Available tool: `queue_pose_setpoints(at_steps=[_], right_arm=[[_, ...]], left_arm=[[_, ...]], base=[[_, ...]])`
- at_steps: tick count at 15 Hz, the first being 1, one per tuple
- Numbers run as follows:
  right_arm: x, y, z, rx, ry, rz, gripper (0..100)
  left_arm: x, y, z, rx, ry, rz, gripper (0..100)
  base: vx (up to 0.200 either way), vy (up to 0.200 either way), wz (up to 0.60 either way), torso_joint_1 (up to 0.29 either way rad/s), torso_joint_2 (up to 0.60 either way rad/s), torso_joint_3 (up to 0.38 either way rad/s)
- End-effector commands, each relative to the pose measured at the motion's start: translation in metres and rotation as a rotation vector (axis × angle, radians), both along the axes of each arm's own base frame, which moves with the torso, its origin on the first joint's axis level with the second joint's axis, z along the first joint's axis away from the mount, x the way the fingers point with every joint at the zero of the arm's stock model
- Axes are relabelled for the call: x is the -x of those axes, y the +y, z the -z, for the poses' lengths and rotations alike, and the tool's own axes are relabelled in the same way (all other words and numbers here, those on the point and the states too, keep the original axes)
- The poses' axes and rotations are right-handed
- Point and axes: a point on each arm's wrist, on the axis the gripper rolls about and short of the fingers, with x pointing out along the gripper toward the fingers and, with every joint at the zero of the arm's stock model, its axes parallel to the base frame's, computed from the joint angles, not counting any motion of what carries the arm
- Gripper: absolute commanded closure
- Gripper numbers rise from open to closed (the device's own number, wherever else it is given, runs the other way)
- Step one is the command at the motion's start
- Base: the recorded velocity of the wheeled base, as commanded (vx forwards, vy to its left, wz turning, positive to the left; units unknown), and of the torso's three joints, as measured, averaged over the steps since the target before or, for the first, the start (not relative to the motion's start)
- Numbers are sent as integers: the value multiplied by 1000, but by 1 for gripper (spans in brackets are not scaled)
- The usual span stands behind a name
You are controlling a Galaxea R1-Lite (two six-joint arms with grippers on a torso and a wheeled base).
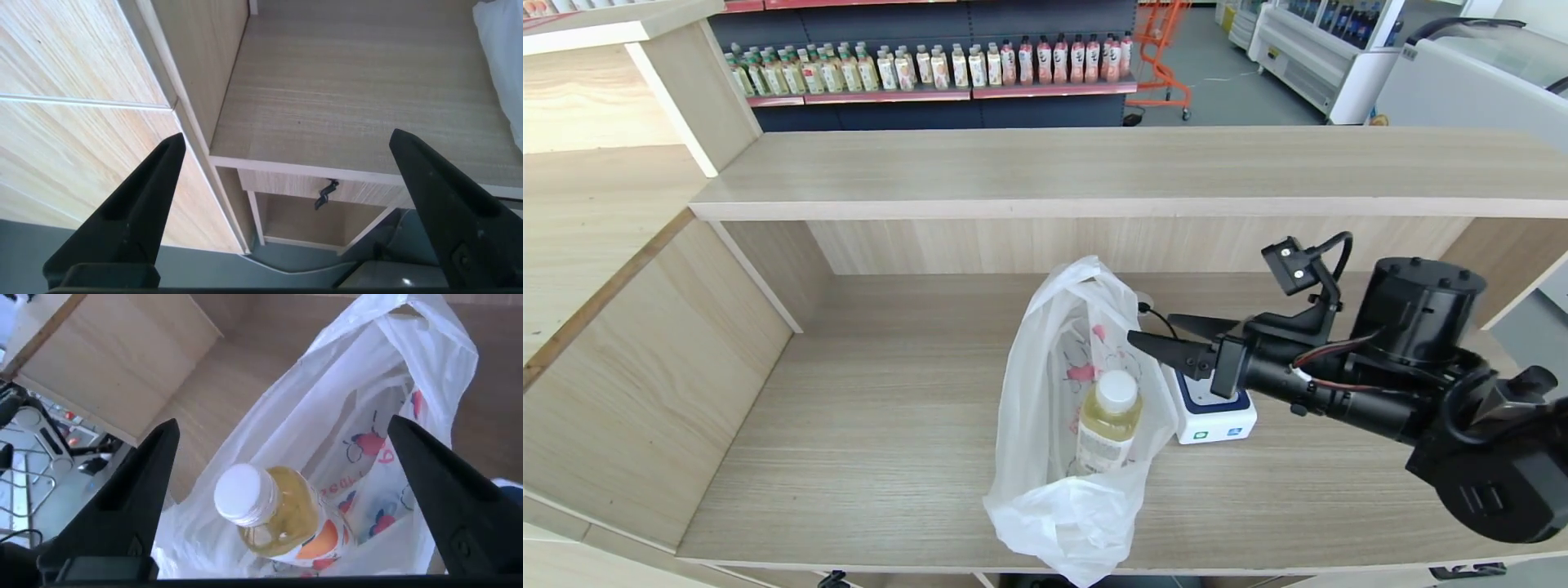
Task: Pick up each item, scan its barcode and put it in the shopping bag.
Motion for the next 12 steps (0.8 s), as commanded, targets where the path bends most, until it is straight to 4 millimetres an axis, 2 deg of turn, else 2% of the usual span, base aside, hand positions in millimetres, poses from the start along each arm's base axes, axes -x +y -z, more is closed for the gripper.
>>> queue_pose_setpoints(at_steps=[1, 5, 9, 12], right_arm=[[21, -34, -25, -25, -20, 87, 0], [27, -59, -18, -12, 13, 174, 0], [28, -69, -12, 0, 33, 209, 0], [27, -72, -11, 11, 25, 222, 0]], left_arm=[[0, 0, 0, 0, 0, -1, 0], [0, 0, 0, 0, 1, -1, 0], [0, 0, 0, 0, 0, -1, 0], [0, 0, 0, 6, 1, -1, 0]], base=[[0, 0, 0, 0, 0, 0], [0, 0, 0, 0, 0, 0], [0, 0, 0, 0, 0, 0], [-200, 0, 0, 7, 6, 1]])
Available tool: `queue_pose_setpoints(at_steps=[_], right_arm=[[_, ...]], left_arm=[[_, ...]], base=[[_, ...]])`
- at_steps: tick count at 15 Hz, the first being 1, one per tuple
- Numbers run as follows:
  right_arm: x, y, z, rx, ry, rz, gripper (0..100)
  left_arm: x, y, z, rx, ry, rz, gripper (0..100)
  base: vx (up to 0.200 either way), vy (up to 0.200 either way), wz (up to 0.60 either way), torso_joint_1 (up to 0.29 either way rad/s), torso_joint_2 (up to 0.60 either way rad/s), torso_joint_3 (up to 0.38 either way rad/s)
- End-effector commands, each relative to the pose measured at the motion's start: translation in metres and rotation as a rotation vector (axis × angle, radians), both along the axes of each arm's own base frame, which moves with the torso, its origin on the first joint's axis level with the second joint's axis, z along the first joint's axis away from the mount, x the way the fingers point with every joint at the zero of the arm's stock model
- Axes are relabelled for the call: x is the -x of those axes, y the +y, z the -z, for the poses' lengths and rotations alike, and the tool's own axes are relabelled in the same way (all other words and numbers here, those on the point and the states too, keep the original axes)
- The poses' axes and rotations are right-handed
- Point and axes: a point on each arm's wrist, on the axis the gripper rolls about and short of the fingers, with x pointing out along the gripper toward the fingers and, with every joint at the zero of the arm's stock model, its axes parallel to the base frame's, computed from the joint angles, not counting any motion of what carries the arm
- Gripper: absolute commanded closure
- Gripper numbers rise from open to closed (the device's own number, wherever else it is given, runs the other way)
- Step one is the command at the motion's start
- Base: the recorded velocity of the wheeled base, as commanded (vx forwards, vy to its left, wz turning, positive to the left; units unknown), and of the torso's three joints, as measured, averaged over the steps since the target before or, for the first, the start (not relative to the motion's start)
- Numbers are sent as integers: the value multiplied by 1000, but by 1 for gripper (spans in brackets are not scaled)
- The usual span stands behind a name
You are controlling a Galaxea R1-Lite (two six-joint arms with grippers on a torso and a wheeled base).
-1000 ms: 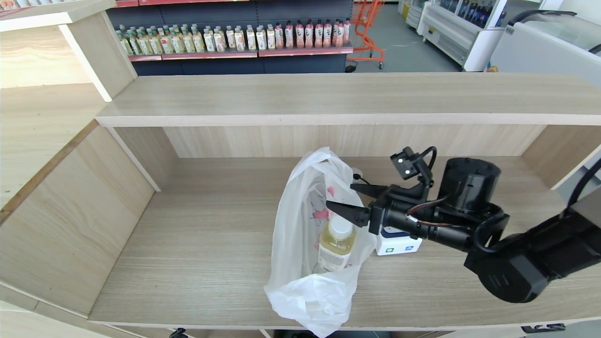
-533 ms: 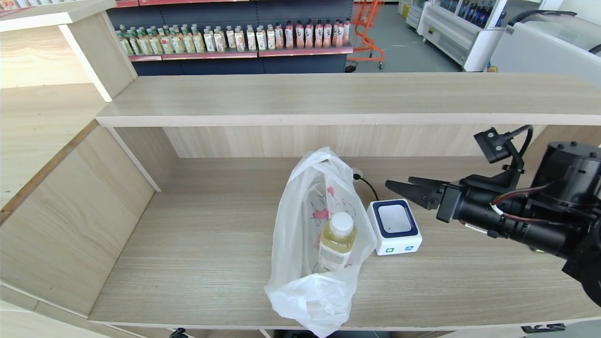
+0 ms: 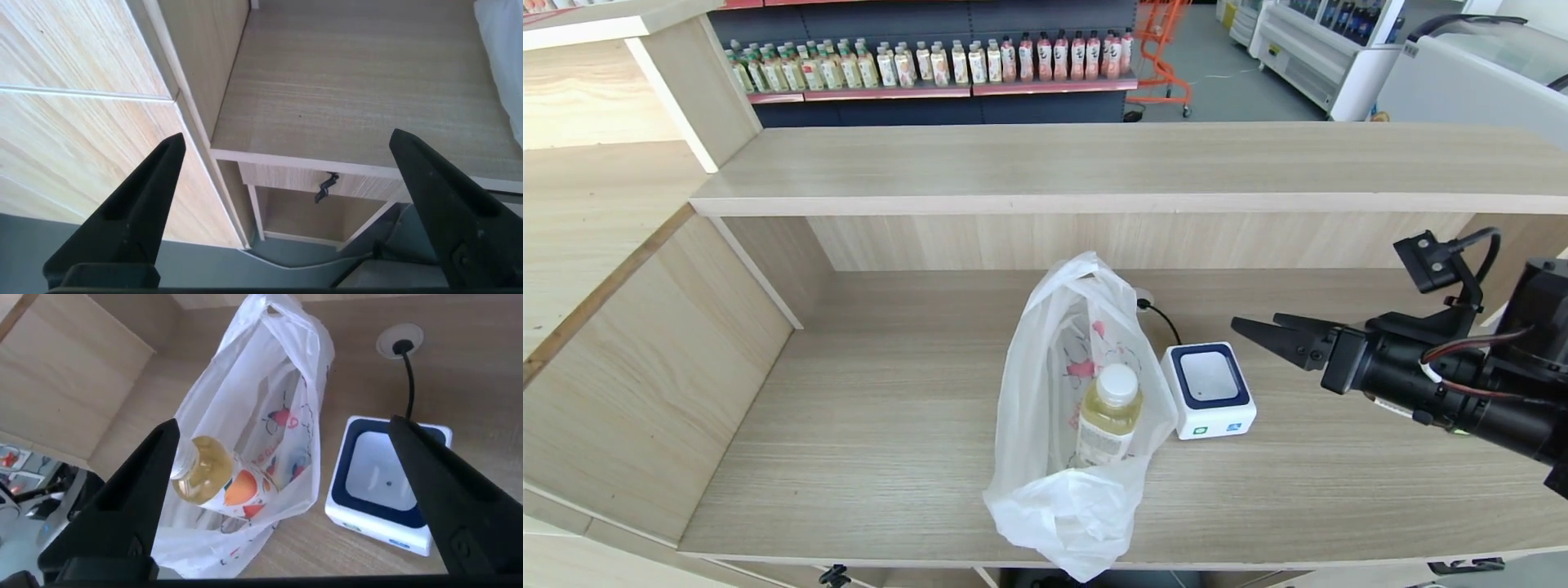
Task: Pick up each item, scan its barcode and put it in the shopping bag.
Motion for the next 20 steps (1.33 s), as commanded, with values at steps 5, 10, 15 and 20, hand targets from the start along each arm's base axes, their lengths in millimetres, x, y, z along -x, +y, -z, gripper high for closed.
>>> queue_pose_setpoints(at_steps=[5, 10, 15, 20], right_arm=[[2, -2, 4, 19, 1, 4, 0], [8, -16, 13, 74, 1, 51, 0], [21, -19, 18, 76, 22, 53, 0], [29, -20, 21, 79, 30, 55, 0]], left_arm=[[0, 0, 0, -1, 0, 0, 0], [0, 0, 0, -1, 1, 0, 0], [0, 0, 0, 0, 1, 0, 0], [0, 0, 0, 0, 1, 0, 0]], base=[[-80, 0, 0, 0, 2, 1], [0, -160, 0, 4, 5, 3], [0, -200, 0, 6, 5, 0], [0, -200, 0, 2, 4, 3]])
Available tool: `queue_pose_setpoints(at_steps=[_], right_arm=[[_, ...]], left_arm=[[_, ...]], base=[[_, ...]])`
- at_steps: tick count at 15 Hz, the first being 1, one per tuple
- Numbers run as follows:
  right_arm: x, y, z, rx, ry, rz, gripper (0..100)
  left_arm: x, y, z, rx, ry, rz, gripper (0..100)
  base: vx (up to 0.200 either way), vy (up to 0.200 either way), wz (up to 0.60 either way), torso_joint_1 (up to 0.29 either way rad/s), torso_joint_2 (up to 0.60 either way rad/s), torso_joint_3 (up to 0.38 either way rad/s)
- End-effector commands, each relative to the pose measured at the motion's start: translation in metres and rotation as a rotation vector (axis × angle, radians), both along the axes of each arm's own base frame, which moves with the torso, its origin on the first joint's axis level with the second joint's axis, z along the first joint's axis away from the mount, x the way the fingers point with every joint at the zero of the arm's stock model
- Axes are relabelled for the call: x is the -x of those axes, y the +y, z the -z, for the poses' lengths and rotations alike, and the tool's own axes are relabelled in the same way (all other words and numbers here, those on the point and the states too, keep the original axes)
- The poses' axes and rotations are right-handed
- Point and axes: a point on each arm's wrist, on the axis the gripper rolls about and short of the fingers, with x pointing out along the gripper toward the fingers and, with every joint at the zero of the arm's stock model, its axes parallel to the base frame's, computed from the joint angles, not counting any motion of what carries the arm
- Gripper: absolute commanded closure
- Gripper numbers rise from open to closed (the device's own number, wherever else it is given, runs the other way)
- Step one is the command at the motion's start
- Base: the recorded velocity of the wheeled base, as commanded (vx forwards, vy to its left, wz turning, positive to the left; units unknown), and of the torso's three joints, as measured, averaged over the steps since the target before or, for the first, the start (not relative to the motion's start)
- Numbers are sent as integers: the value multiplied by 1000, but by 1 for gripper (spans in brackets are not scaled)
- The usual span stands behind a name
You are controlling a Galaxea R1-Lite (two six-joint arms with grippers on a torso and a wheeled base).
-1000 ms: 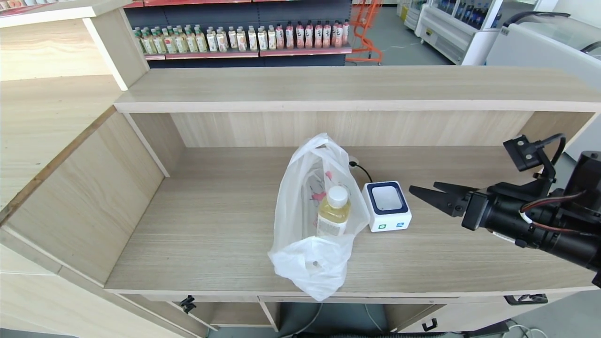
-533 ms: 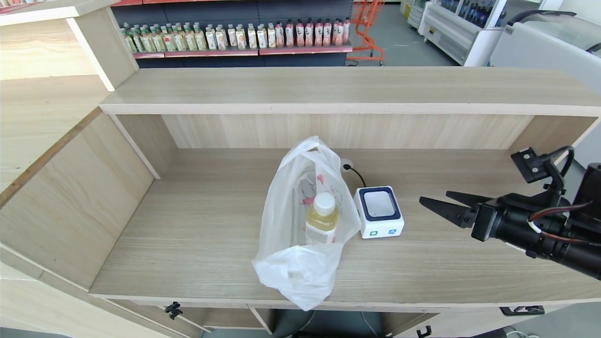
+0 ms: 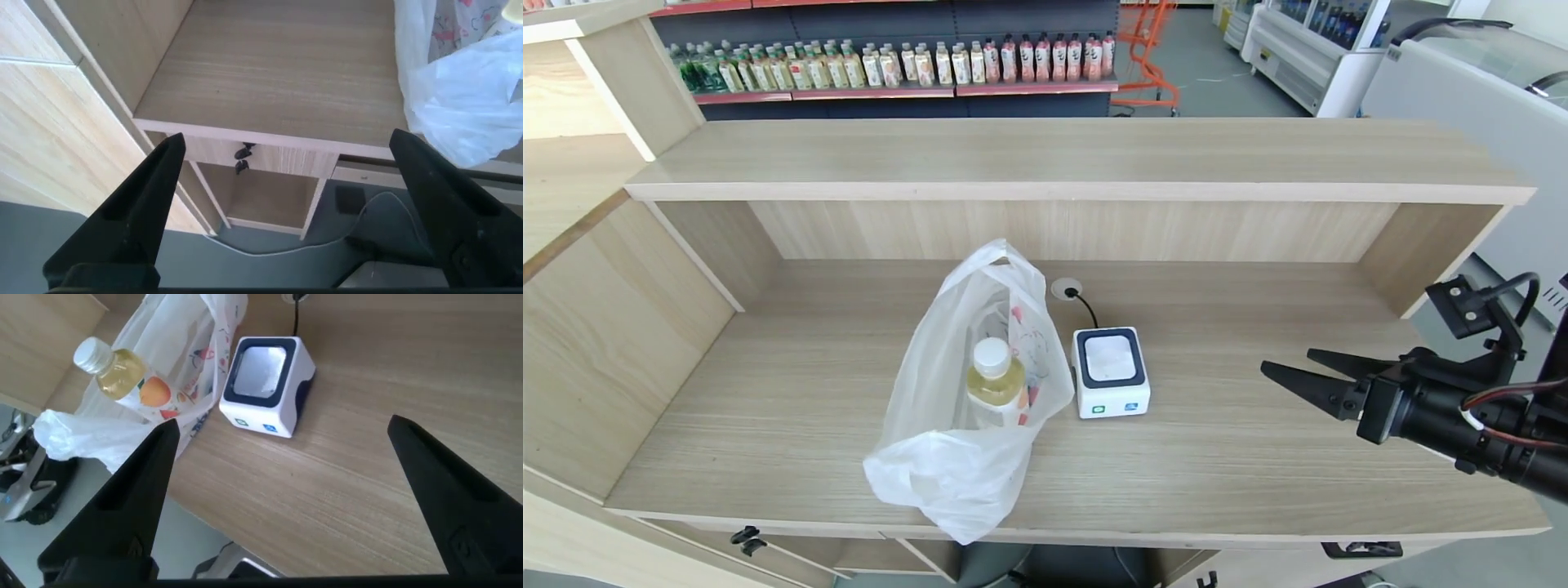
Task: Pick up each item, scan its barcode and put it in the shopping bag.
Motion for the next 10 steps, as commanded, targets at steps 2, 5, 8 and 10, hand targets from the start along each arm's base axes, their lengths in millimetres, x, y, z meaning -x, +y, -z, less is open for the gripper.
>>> queue_pose_setpoints(at_steps=[2, 5, 8, 10], right_arm=[[9, -1, 4, 9, 11, -1, 0], [15, -6, 11, 65, 5, 11, 0], [16, -23, 19, 234, -36, 56, 0], [14, -34, 18, 343, -71, 86, 0]], left_arm=[[0, 0, 0, 2, 1, -1, 0], [0, 0, 0, -1, 1, -1, 0], [0, 0, 0, -3, 0, -1, 0], [0, 0, 0, -3, 0, -1, 0]], base=[[0, -200, 0, 5, 10, 0], [0, -200, 0, 1, 1, 2], [0, -67, 0, 1, -1, 1], [0, 0, 0, 0, 0, 0]])
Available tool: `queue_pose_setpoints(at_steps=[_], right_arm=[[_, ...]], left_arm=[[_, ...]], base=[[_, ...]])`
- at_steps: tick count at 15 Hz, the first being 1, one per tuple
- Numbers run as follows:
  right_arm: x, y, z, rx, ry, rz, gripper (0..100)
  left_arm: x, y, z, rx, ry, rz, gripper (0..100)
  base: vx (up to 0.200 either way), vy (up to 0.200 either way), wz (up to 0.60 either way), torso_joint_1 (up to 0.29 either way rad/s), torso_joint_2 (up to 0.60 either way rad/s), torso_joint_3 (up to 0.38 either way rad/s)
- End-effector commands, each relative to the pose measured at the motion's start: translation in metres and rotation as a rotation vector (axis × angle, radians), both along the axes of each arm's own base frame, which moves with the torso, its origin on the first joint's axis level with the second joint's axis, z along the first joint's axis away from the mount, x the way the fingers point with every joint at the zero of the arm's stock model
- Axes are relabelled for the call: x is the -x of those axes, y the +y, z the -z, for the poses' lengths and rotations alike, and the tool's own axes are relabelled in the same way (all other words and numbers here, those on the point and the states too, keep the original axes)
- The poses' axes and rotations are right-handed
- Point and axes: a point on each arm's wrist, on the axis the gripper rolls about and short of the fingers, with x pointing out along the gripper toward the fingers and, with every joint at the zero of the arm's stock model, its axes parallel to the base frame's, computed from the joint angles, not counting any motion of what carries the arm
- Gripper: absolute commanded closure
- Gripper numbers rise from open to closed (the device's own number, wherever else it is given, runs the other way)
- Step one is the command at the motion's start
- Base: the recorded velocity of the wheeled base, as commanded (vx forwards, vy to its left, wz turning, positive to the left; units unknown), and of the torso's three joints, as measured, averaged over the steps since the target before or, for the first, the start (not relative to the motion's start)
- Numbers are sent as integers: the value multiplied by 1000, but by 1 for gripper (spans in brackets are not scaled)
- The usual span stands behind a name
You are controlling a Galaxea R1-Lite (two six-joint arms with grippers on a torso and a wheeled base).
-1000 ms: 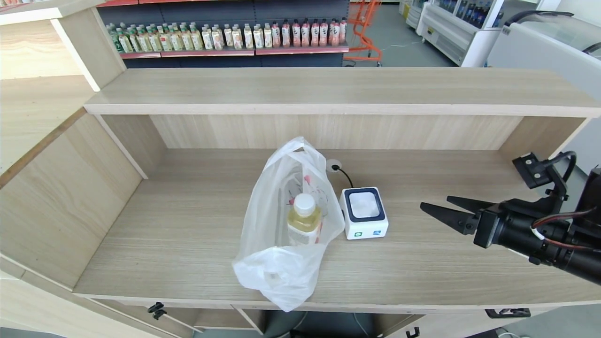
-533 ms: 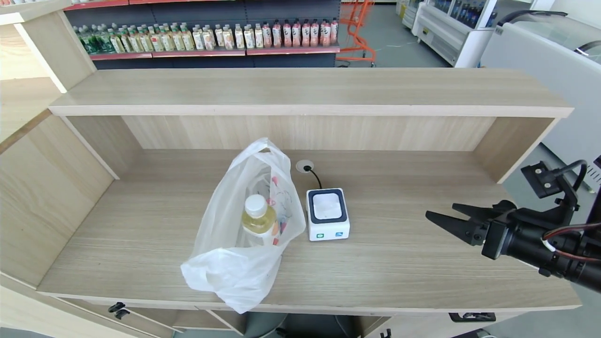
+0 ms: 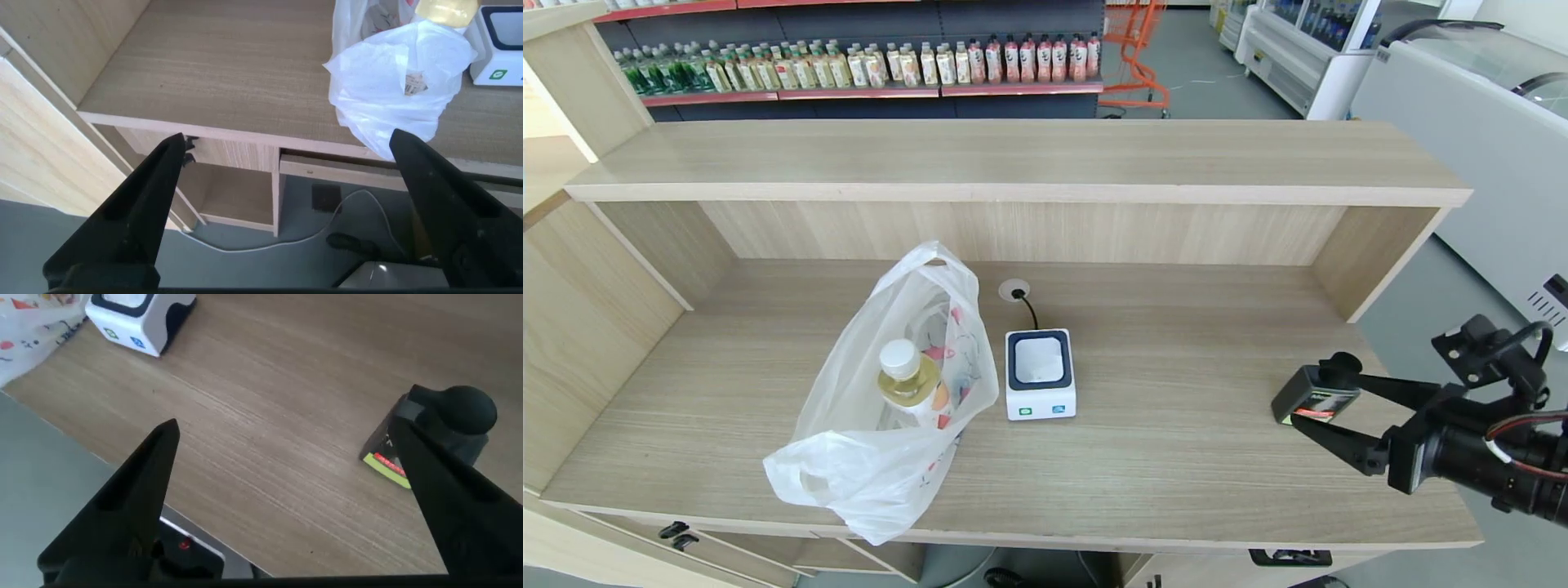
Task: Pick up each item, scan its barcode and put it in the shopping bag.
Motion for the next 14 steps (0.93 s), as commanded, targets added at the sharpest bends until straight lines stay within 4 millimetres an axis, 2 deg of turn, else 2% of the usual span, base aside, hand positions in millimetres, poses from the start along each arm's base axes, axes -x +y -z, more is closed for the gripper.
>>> queue_pose_setpoints(at_steps=[1, 3, 8, 12, 14], right_arm=[[-4, -17, -3, 115, -48, 70, 0], [-5, -33, -1, 286, -54, 134, 0], [-8, -38, 8, 408, 92, 275, 0], [-41, -44, 17, 471, 137, 300, 0], [-59, -40, 23, 472, 154, 274, 0]], left_arm=[[0, 0, 0, -1, 0, -1, 0], [0, 0, 0, -1, 0, -1, 0], [0, 0, 0, -1, 0, -1, 0], [0, 0, 0, -1, 0, -1, 0], [0, 0, 0, -1, 0, -1, 0]], base=[[0, 0, 0, 0, 0, 0], [0, 0, 0, 0, 0, 0], [0, 0, 0, 0, 0, 0], [0, 0, 0, 0, 0, 0], [0, 0, 0, 0, 0, 0]])
